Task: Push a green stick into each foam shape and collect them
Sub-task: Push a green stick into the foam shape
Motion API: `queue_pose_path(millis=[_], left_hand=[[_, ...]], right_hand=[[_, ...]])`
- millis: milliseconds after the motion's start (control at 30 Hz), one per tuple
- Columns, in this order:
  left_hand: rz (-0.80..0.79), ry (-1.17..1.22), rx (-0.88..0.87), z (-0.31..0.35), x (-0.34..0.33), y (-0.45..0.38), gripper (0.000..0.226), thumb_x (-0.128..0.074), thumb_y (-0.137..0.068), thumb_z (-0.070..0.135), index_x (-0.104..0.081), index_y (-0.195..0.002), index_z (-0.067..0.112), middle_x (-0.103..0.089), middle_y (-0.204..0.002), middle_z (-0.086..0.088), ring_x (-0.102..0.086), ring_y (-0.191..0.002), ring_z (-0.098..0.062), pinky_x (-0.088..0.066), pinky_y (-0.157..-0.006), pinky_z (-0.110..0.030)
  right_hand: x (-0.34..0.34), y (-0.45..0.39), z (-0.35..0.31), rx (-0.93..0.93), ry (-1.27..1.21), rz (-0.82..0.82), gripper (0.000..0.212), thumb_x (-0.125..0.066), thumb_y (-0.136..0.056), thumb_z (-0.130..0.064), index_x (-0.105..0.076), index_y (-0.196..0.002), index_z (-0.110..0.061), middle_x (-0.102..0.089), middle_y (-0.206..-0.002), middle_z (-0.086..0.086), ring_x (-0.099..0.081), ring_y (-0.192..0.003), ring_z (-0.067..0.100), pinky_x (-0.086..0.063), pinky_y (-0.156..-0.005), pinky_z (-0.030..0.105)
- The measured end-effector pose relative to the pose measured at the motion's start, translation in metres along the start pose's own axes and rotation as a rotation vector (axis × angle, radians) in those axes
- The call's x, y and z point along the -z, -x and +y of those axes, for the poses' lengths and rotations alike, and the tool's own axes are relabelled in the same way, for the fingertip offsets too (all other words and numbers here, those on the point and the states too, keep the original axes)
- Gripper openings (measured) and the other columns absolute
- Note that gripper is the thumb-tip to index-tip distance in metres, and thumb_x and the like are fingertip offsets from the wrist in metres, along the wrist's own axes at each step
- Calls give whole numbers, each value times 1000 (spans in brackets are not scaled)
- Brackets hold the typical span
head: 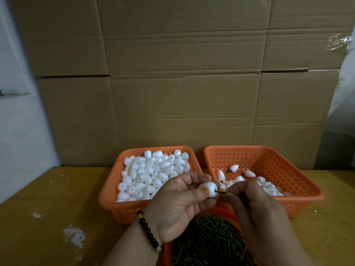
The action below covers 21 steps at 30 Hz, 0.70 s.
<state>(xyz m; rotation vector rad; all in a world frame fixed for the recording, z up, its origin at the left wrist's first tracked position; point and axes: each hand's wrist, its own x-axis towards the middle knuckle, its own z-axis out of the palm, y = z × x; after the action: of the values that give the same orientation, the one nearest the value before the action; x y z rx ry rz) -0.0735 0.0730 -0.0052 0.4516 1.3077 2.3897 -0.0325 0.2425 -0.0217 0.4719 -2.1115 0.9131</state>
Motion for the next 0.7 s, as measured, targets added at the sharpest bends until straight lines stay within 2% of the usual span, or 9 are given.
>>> queue_pose_path(millis=[100, 200, 267, 500, 700], left_hand=[[-12, -15, 3, 1, 1, 0, 21, -64, -76, -7, -66, -96, 0, -69, -103, -22, -68, -85, -24, -57, -71, -28], [-26, -46, 10, 1, 1, 1, 20, -63, -74, -7, -70, -90, 2, -69, -102, -21, -68, -82, -23, -57, -70, -28], [-32, -62, 16, 1, 0, 2, 20, -64, -73, -8, -71, -87, 4, -70, -101, -20, -68, -80, -22, -57, -69, -28], [-42, -101, 20, -1, -1, 2, 21, -62, -76, -10, -72, -87, 5, -70, -102, -20, -69, -82, -23, -58, -71, -28], [-16, -131, 20, -3, -2, 1, 20, -66, -71, -5, -76, -82, 10, -70, -101, -19, -69, -84, -22, -57, -72, -28]], right_hand=[[1, -2, -2, 2, -11, -30, 11, -59, -89, -27, -53, -85, -35, -64, -75, -20, -60, -75, -6, -41, -59, 2], [2, -3, -1, -11, 22, -92, 25, -69, -84, -8, -56, -82, -30, -60, -73, -24, -58, -74, -10, -37, -58, -2], [3, -2, -1, -25, 38, -120, 28, -71, -80, -2, -59, -81, -27, -58, -72, -24, -57, -74, -10, -37, -58, -2], [4, -1, 0, -39, 42, -153, 29, -70, -81, -3, -57, -78, -30, -56, -67, -20, -57, -68, -1, -38, -54, 4], [3, -1, 1, -58, 48, -171, 23, -70, -81, -5, -60, -78, -25, -56, -66, -18, -57, -66, 2, -39, -53, 7]])
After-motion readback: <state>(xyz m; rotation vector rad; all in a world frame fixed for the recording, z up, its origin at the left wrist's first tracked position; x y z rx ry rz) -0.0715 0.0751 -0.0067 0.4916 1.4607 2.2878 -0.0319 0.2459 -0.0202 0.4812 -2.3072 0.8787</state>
